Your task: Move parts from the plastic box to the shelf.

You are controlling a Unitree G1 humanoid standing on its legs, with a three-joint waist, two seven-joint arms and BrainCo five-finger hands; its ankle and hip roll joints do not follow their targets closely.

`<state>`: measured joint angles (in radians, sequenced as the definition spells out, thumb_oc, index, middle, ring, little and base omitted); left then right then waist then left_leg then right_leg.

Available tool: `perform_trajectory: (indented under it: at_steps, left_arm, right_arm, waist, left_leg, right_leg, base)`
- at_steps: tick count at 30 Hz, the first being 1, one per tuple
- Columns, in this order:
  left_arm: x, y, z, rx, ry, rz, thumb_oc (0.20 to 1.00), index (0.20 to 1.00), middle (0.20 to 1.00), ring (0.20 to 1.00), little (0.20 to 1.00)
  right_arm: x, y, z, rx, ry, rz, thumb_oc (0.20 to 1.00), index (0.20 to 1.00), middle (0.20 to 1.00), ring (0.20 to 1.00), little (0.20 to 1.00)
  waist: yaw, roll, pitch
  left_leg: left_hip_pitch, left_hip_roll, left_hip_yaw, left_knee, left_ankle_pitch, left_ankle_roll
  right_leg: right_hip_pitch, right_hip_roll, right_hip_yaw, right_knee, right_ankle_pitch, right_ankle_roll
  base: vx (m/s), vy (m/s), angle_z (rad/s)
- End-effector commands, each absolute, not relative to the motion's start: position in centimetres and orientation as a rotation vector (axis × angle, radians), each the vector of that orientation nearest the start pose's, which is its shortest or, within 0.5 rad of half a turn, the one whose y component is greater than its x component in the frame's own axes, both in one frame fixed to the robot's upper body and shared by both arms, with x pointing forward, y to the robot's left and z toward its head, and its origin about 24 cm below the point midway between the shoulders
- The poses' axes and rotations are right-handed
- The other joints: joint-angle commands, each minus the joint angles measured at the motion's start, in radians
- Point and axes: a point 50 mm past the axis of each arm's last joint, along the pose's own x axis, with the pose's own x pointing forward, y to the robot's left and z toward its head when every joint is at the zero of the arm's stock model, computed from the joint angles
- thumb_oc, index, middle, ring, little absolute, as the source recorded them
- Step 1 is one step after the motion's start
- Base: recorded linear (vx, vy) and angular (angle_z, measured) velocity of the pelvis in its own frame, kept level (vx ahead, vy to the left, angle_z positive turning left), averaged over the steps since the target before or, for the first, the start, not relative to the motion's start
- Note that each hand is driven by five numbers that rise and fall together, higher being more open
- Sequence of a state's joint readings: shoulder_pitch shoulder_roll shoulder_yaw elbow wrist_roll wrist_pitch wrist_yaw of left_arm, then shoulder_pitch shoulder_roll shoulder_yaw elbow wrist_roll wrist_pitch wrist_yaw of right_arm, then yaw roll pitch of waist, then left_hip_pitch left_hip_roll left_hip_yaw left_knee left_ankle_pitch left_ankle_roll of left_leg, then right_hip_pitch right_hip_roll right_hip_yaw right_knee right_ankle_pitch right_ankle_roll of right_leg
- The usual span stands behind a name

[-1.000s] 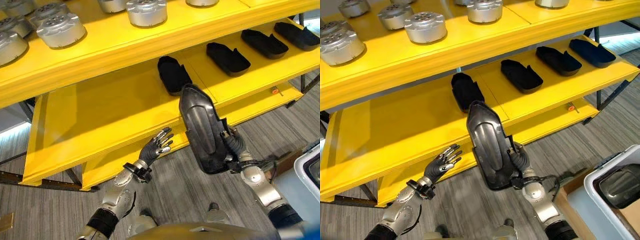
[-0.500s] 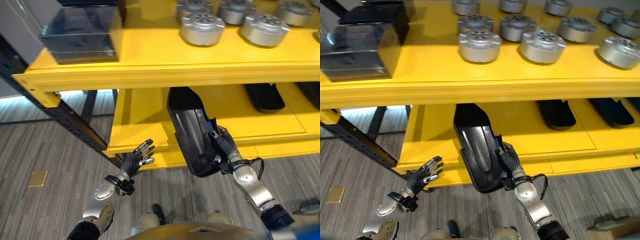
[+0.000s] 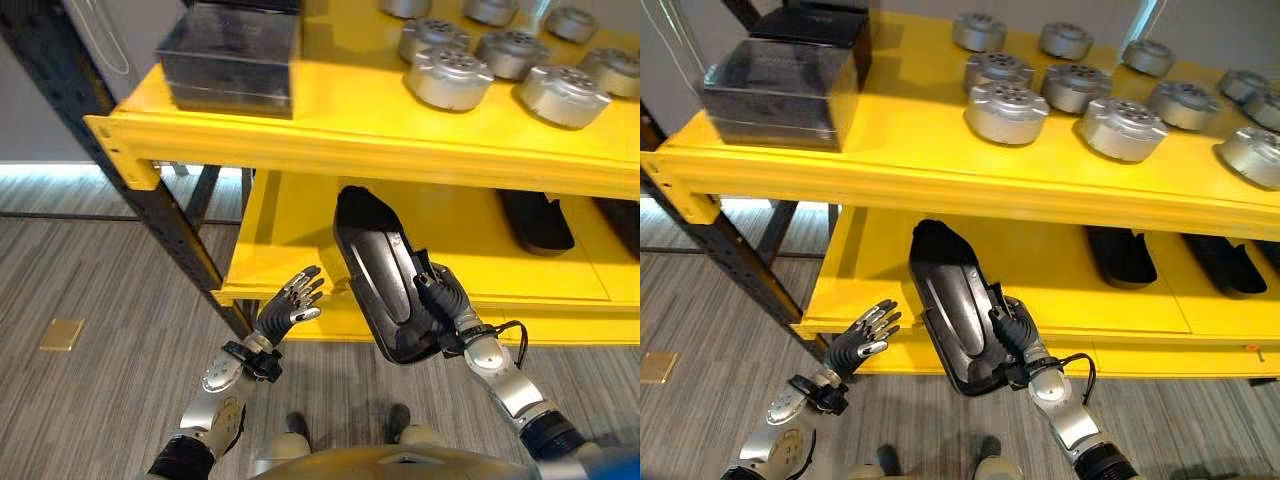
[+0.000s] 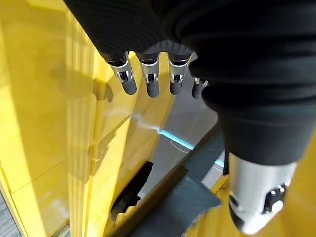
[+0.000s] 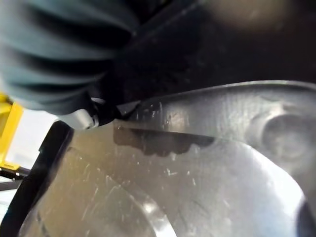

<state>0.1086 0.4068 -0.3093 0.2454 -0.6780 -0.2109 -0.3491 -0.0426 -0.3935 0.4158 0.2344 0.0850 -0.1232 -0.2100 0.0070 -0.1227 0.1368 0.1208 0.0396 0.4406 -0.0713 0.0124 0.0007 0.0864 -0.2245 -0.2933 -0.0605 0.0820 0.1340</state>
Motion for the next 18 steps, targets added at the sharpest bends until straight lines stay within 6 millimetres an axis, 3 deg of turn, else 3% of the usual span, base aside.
perform_trajectory:
  at_steps: [1,9,18]
  left_arm:
    - [22.3,15.1,0.1,-0.365,0.077,-0.457,1.0,1.0,1.0,1.0,1.0]
    - [22.2,15.2,-0.1,-0.385,0.088,-0.415,1.0,1.0,1.0,1.0,1.0]
    - [22.3,15.1,-0.2,-0.383,0.113,-0.429,1.0,1.0,1.0,1.0,1.0]
  right_arm:
    - [26.9,-15.5,3.6,-0.377,-0.046,0.175,0.2,0.2,0.2,0.2,0.2]
    - [27.4,-16.4,3.4,-0.419,-0.021,0.128,0.2,0.2,0.2,0.2,0.2]
    - [28.3,-16.1,2.9,-0.357,0.018,0.084,0.2,0.2,0.2,0.2,0.2]
  waist:
    - [-0.001,0.073,0.012]
    - [-0.001,0.065,0.019]
    - [0.015,0.083,0.041]
  left_leg:
    - [0.035,0.143,-0.052,-0.004,0.042,-0.075]
    - [0.028,0.174,-0.054,0.032,0.04,-0.087]
    - [0.008,0.179,-0.063,0.039,0.046,-0.088]
  right_leg:
    - [0.042,0.039,-0.048,0.042,-0.043,0.004]
    - [0.053,0.064,-0.056,0.036,-0.056,-0.028]
    - [0.032,0.063,-0.075,0.055,-0.065,-0.036]
  base:
    - [0.08,-0.134,-0.11]
    - [0.04,-0.107,-0.03]
    - [0.02,-0.045,0.08]
